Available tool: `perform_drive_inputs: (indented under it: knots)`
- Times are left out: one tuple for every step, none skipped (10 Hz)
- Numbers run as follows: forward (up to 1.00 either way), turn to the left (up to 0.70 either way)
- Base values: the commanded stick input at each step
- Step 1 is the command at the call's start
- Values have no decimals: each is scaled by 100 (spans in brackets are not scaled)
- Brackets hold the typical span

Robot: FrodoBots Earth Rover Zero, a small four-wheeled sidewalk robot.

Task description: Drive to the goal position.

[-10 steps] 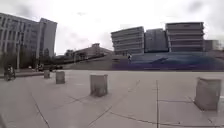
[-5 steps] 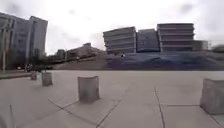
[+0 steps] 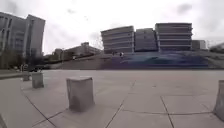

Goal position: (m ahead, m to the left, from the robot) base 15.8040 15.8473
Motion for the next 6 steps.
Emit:
perform_drive_inputs:
  knots:
    - [70,2]
    - [70,2]
    - [70,2]
    - [70,2]
    - [70,2]
    - [70,2]
